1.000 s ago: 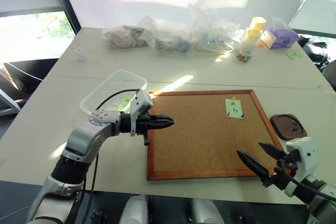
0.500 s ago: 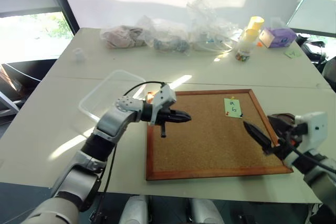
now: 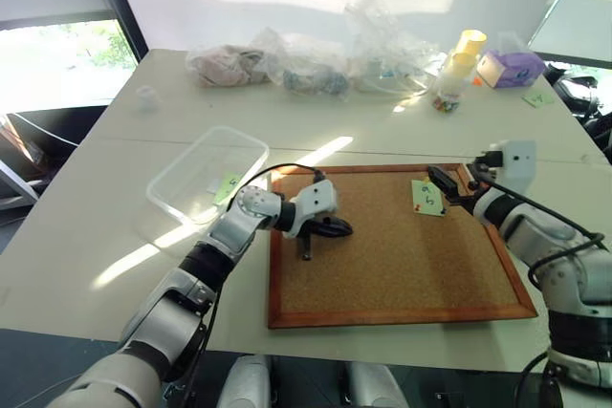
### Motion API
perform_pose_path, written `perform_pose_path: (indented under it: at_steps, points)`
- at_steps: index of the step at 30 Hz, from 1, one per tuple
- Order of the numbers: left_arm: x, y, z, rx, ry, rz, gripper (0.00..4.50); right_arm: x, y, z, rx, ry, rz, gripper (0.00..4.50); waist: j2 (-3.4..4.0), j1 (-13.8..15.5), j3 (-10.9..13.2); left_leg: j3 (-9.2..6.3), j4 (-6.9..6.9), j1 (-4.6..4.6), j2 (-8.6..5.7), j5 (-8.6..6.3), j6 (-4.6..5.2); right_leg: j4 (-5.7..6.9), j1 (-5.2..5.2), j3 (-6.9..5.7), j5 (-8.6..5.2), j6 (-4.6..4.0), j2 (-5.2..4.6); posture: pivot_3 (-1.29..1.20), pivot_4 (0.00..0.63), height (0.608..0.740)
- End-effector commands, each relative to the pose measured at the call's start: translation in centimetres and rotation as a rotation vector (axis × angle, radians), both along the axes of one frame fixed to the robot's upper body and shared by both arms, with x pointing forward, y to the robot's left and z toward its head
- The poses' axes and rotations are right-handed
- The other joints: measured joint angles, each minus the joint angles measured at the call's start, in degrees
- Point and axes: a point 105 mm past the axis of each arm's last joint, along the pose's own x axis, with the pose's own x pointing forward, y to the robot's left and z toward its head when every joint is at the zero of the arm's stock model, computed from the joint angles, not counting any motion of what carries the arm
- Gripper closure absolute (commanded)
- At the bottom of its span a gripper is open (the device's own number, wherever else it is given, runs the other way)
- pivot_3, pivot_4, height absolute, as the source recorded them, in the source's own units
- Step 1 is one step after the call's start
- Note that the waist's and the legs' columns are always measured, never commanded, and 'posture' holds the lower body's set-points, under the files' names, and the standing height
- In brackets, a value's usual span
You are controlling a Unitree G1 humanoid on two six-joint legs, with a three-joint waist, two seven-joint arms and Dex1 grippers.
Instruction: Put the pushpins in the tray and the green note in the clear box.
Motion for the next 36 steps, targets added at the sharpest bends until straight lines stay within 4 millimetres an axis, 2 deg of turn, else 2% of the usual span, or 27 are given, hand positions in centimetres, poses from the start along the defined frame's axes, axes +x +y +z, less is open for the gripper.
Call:
perform_pose_path:
  at_steps: [1,4,13,14,16,22,28,36]
  points:
    - [0.2,0.4,-1.2,0.038,0.01,0.042,4.46,1.4,-0.1,0.3,-0.026,-0.015,0.003,0.0,0.0,0.0,0.0,-0.01,0.0,0.01,0.01,0.0,0.0,0.0,0.01,-0.01,0.0,0.0,0.0,0.0,0.15,0.74]
    - [0.1,0.3,-1.2,0.027,0.015,0.047,4.46,2.3,0.0,-0.5,-0.039,0.015,0.011,0.0,0.01,0.0,0.0,-0.01,0.0,0.02,0.01,0.0,0.0,0.01,0.02,-0.01,0.0,0.01,0.0,0.0,0.15,0.74]
    - [-0.3,0.3,-1.2,0.015,0.024,0.061,4.46,2.9,0.4,-1.9,-0.037,0.052,0.028,0.0,0.02,-0.1,0.0,-0.01,0.0,0.03,0.03,0.0,0.0,0.04,0.02,-0.01,0.01,0.02,-0.03,0.0,0.15,0.74]
    - [-0.3,0.3,-1.2,0.014,0.025,0.062,4.5,3.0,0.4,-2.1,-0.038,0.056,0.028,0.54,0.02,-0.1,0.0,-0.01,0.0,0.03,0.03,0.0,0.0,0.04,0.02,-0.01,0.01,0.02,-0.02,0.0,0.15,0.74]
    - [-0.4,0.3,-1.2,0.012,0.026,0.063,4.5,3.2,0.5,-2.3,-0.038,0.061,0.029,1.33,0.02,-0.2,0.0,-0.01,0.0,0.03,0.03,0.0,0.0,0.04,0.02,-0.01,0.01,0.02,-0.02,0.0,0.15,0.74]
    - [-0.4,0.3,-1.2,0.01,0.025,0.068,4.5,3.4,0.5,-2.8,-0.022,0.075,0.029,4.46,0.02,-0.1,0.0,0.0,0.0,0.03,0.03,0.0,0.0,0.04,0.02,-0.01,0.01,0.02,-0.03,0.0,0.15,0.74]
    - [-0.2,0.3,-1.1,0.008,0.017,0.079,4.5,3.2,0.7,-2.8,-0.007,0.074,0.032,4.46,0.02,-0.1,0.0,-0.01,0.0,0.04,0.04,0.0,0.0,0.05,0.02,-0.01,0.01,0.03,-0.03,0.0,0.15,0.74]
    - [-0.4,0.3,-1.5,0.032,0.02,0.068,4.5,3.0,0.3,-1.6,-0.036,0.002,0.022,4.46,0.02,-0.1,0.0,-0.01,0.0,0.03,0.04,0.0,0.0,0.05,0.02,-0.02,0.02,0.03,-0.04,0.0,0.15,0.74]
